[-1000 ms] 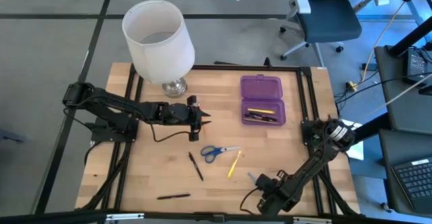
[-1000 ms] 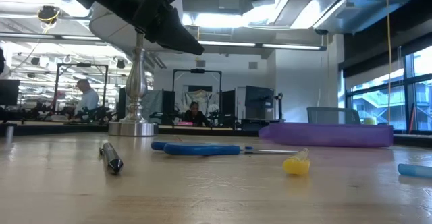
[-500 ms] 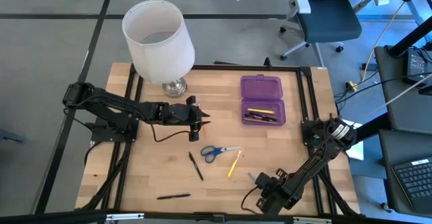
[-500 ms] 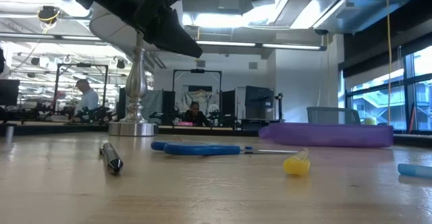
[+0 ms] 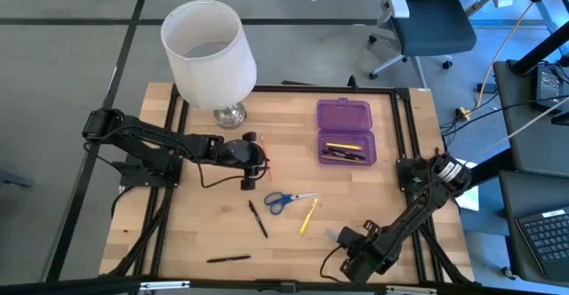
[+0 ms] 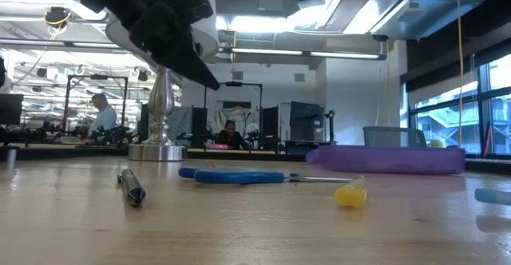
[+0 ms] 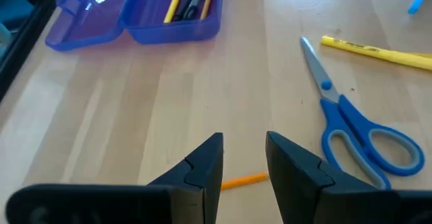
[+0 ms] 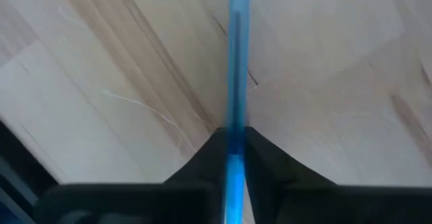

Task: Pick & place school supplies into a supply box
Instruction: Put the blue pen into the purple supply box

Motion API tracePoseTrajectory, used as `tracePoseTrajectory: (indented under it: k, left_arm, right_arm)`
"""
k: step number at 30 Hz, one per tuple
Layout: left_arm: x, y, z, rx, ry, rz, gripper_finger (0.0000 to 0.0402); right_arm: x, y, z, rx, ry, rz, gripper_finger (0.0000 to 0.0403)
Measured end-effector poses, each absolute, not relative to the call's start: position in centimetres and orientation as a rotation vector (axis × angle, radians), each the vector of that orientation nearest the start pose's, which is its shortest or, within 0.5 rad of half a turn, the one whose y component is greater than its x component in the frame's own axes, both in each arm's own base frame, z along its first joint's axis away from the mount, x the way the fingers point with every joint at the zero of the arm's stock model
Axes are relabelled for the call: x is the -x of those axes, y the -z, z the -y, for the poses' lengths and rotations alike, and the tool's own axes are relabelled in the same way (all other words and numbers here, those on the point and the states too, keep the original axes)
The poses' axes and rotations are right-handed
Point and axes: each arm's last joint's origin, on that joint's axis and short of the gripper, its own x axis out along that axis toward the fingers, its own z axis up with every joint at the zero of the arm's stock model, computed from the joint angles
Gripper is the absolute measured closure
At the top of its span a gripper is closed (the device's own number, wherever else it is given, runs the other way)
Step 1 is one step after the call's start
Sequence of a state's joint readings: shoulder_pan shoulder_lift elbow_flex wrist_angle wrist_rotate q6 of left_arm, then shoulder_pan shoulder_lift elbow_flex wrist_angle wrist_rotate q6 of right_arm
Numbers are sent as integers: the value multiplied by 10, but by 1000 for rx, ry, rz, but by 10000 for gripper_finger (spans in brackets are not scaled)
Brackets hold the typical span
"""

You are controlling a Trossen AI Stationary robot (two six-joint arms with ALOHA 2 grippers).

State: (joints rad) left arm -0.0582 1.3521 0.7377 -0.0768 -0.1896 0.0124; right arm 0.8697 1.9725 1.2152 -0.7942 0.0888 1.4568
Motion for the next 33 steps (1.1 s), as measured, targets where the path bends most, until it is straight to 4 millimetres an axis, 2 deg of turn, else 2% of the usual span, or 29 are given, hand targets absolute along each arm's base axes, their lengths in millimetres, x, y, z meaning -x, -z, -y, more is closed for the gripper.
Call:
tracePoseTrajectory:
  k: [7,9,12,17,20,26,30,33]
  left_arm:
    - [-271,-207,10,-99,-124,-690,295]
    - [-271,-207,11,-95,-113,-691,295]
    - [-271,-207,11,-93,-107,-692,295]
    - [-271,-206,11,-94,-105,-704,295]
    - [-269,-204,11,-89,-84,-732,295]
    - [-264,-199,15,-47,37,-808,295]
    - [-263,-199,23,-22,135,-814,295]
    - [-262,-199,31,-18,196,-814,295]
  right_arm:
    - [-224,-136,-257,-420,450,-1391,374]
    - [-221,-141,-250,-389,480,-1374,369]
    - [-222,-157,-245,-395,485,-1306,370]
    - [-218,-179,-226,-343,534,-1291,375]
    - [-215,-197,-206,-298,612,-1285,369]
    - [-206,-232,-157,-141,711,-1379,370]
    - [-209,-250,-122,-42,698,-1420,369]
    - [-219,-255,-96,-7,681,-1437,369]
